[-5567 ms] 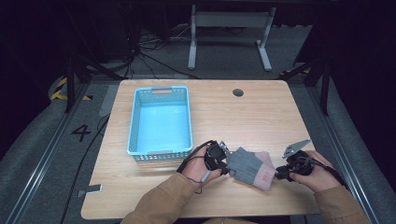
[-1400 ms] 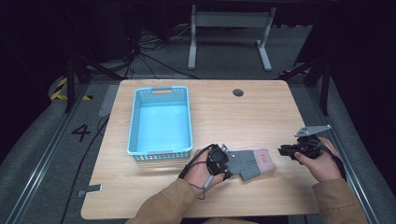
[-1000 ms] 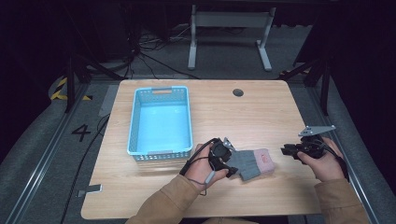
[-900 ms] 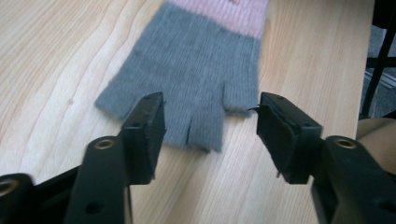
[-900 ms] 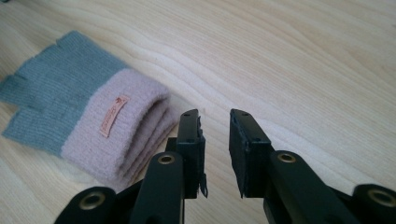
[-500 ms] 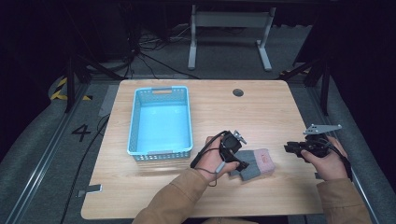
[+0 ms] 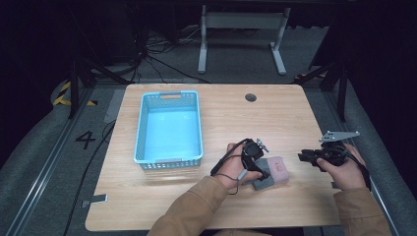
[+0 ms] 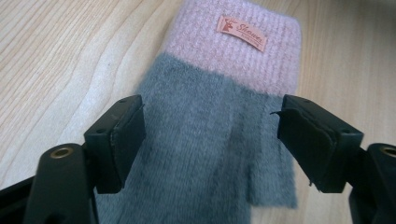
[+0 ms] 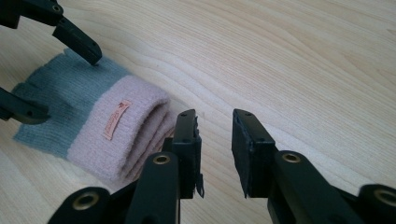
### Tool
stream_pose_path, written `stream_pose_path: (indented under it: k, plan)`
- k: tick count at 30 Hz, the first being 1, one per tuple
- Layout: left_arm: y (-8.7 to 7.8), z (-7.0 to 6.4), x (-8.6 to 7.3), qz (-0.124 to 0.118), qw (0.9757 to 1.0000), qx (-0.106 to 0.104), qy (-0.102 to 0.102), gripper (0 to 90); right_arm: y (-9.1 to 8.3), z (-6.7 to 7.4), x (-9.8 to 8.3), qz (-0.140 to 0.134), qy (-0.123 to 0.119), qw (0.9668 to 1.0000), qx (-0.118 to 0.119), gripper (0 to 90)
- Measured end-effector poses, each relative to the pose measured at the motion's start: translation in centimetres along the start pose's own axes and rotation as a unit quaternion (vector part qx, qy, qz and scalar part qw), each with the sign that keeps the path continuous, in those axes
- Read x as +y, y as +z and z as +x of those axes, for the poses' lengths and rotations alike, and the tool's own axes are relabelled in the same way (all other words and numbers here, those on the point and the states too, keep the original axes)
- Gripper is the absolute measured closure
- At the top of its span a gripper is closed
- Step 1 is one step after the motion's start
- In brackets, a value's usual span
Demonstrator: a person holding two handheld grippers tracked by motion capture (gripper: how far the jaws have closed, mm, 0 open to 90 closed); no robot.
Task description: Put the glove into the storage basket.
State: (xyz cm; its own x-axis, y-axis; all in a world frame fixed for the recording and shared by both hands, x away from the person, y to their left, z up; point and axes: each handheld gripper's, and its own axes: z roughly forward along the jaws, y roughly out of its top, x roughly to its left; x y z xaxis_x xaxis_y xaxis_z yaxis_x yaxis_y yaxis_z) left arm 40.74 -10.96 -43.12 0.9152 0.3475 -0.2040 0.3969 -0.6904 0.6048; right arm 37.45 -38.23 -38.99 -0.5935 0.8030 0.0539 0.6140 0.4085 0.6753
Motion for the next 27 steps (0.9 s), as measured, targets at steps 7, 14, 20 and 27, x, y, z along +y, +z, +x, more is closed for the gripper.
stream_pose_path:
  k: [7, 14, 20, 27]
  plan:
    - [1.0, -0.2, 0.2, 0.01, 0.9996, 0.023, 0.015, 21.1, 0.0, 0.0, -0.1, 0.0, 0.003, 1.0, 0.002, 69.4]
    - [1.6, -0.4, 0.1, 0.02, 0.9992, 0.031, 0.019, 17.5, 0.0, 0.0, -0.2, 0.0, 0.004, 1.0, 0.002, 68.7]
    - [1.8, -0.5, 0.2, 0.025, 0.9986, 0.041, 0.023, 16.0, 0.3, 0.1, -0.2, 0.003, 0.004, 0.9999, 0.01, 66.8]
    - [2.2, -1.1, 0.0, 0.032, 0.9965, 0.064, 0.044, 16.6, 0.4, 0.2, -0.1, 0.0, 0.005, 0.9999, 0.015, 66.4]
